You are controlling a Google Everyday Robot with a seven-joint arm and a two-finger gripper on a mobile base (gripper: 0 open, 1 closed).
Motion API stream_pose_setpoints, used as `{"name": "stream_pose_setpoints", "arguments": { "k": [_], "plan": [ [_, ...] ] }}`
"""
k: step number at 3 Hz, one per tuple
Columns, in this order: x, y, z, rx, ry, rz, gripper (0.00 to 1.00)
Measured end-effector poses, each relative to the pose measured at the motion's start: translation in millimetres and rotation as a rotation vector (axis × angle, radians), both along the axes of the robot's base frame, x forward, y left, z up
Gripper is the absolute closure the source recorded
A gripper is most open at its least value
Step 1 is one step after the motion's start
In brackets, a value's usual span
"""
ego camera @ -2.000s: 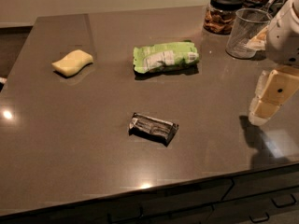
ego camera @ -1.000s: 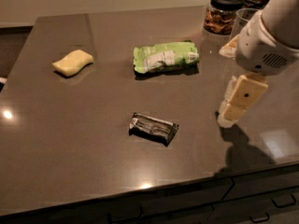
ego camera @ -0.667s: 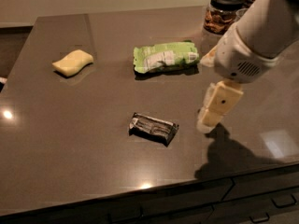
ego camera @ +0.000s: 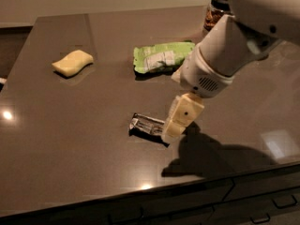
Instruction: Move rxbar chocolate near sponge
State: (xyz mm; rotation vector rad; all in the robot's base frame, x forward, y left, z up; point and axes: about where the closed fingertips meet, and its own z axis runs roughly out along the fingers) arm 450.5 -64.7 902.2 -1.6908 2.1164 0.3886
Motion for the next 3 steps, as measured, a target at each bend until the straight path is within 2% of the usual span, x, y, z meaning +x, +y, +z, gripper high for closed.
{"name": "stream_pose_setpoints", "arguments": {
  "k": [2,3],
  "plan": [
    [0,43,-31,0.042,0.023,0.008,0.00],
    [1,54,-45,0.042,0.022,0.015,0.00]
  ]
}}
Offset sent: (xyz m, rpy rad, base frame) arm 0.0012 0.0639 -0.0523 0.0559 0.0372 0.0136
